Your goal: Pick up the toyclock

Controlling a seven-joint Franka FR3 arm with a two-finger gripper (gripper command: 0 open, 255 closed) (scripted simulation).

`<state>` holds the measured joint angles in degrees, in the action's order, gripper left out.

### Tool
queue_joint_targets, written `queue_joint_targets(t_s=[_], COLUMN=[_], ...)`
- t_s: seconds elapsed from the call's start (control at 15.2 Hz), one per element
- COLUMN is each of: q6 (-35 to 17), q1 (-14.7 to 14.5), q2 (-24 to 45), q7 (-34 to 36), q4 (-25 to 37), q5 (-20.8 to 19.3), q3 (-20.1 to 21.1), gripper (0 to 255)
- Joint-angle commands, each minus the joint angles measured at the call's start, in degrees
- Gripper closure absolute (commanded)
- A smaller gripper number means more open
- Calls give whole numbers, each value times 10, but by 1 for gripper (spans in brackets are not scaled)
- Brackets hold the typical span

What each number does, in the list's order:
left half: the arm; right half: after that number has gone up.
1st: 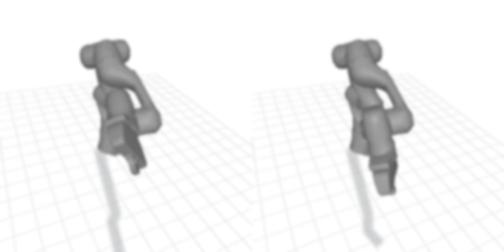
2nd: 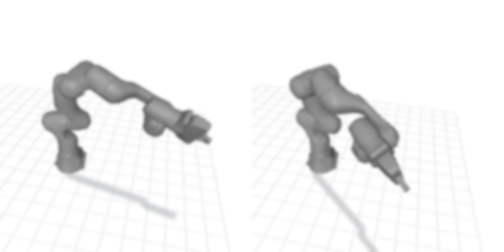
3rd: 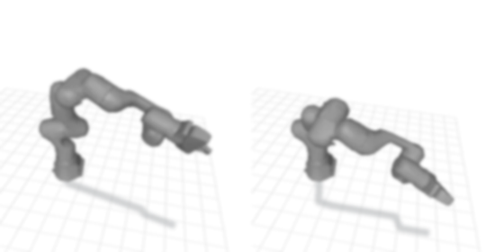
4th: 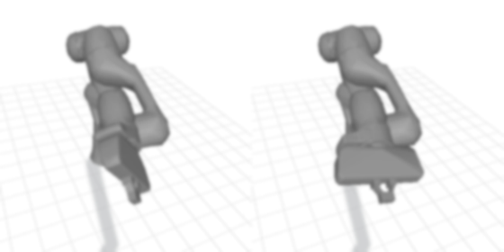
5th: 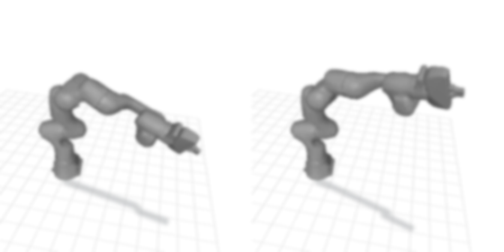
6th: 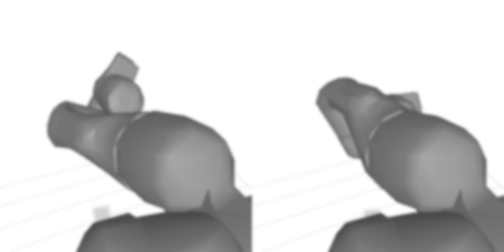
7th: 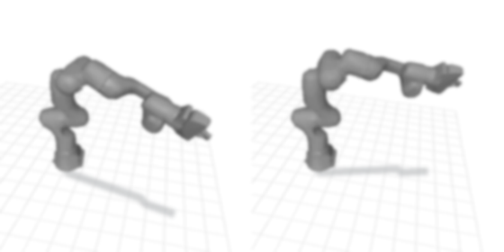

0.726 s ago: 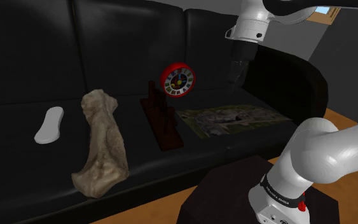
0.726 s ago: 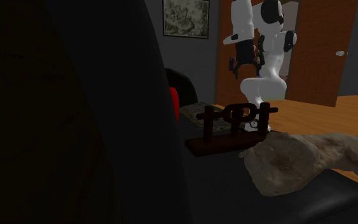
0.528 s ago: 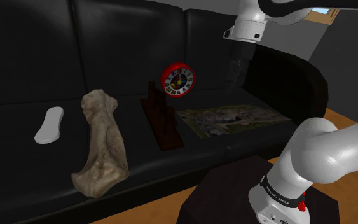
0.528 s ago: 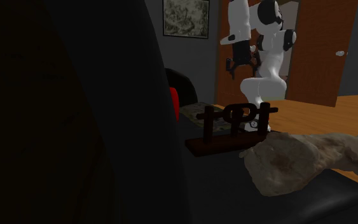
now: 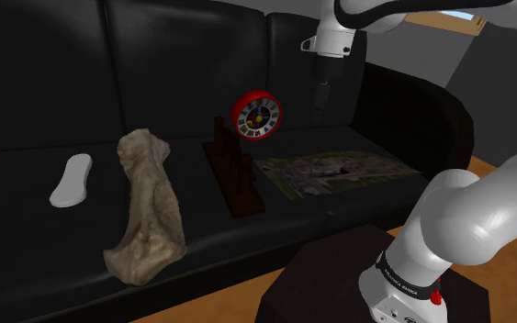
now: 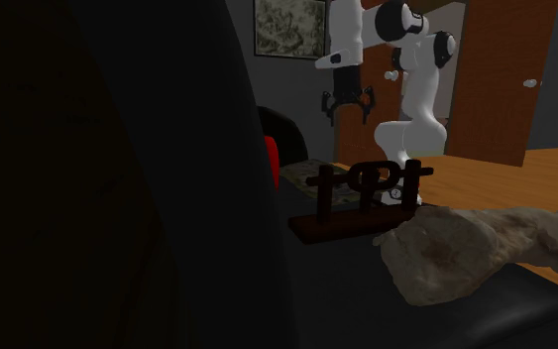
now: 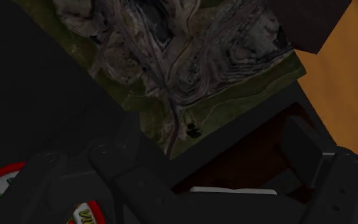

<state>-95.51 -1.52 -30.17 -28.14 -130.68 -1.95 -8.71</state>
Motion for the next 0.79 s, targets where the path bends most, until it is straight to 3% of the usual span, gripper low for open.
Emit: queue_joint_targets(t_s=[0.0, 0.73], q6=[-19, -71], q1=[-4, -21], q2=[45, 269], q7=[-45, -256], q4=[29, 234], q5=[-15, -43], q3=[-15, -53], gripper=[0, 0])
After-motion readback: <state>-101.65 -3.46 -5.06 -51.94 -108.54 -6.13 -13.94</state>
